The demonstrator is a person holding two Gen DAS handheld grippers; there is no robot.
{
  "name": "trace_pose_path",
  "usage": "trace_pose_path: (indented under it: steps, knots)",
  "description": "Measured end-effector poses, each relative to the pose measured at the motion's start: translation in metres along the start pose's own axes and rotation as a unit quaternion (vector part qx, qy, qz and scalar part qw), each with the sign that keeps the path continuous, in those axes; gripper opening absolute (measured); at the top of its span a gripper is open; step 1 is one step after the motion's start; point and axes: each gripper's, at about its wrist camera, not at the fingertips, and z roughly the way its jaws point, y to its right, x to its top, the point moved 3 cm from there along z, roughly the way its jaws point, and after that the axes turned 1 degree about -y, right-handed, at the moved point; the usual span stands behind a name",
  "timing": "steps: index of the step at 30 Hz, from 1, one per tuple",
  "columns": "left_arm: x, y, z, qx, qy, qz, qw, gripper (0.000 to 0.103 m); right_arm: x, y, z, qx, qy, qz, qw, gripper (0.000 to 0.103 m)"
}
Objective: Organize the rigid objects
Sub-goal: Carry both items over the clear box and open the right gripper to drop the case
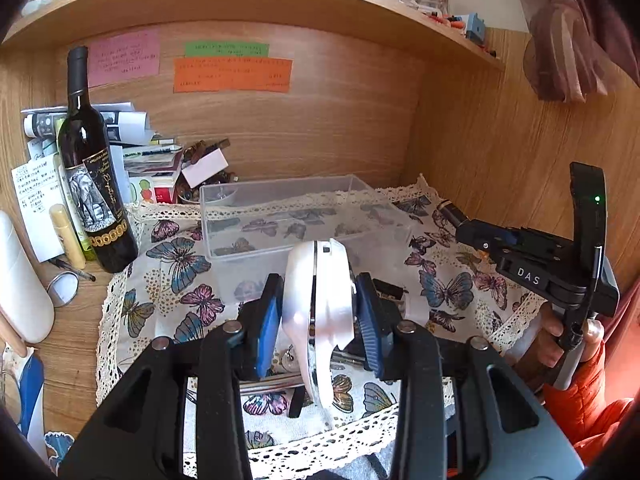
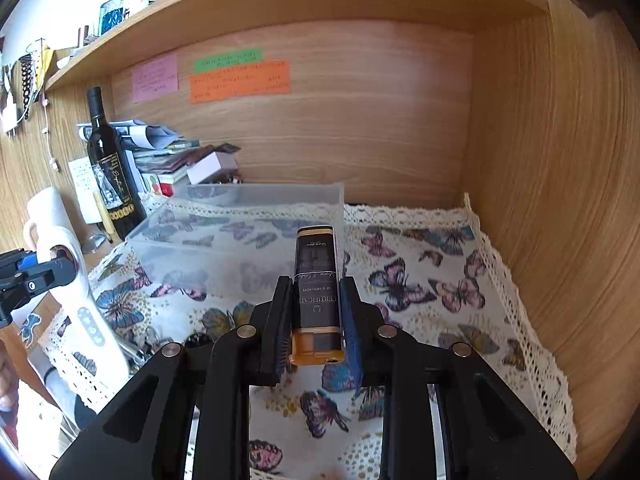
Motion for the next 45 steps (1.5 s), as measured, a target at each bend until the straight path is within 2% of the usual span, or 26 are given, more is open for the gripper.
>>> trace_pose_path:
  steps: [8,18,25,29,39,45]
  knots:
    - [0.042,-0.014,-0.004,0.005,0.047,-0.008,0.9988,0.036,0.027,-0.014,0.012,-0.003,0.014,-0.023,1.0,0.022]
    - [0.087,-0.037,0.013,0.033,0.077,-0.025,0.9961,0.037,0.053,-0.023,0.041,0.013,0.009,-0.032,0.999,0.022]
    - [0.102,-0.05,0.045,0.06,0.069,-0.036,0.9952,0.037,0.062,-0.028,0.07,0.021,-0.014,-0.042,0.999,0.022]
    - [0.111,-0.052,0.058,0.061,0.06,-0.033,0.9958,0.037,0.064,-0.03,0.089,0.023,-0.033,-0.049,0.998,0.022]
    - [0.126,-0.041,0.09,0.029,0.038,-0.046,0.9978,0.036,0.065,-0.036,0.121,0.031,-0.07,-0.064,0.995,0.022]
    - [0.109,-0.044,0.128,0.015,-0.017,-0.055,0.9983,0.036,0.058,-0.039,0.141,0.044,-0.103,-0.067,0.991,0.022]
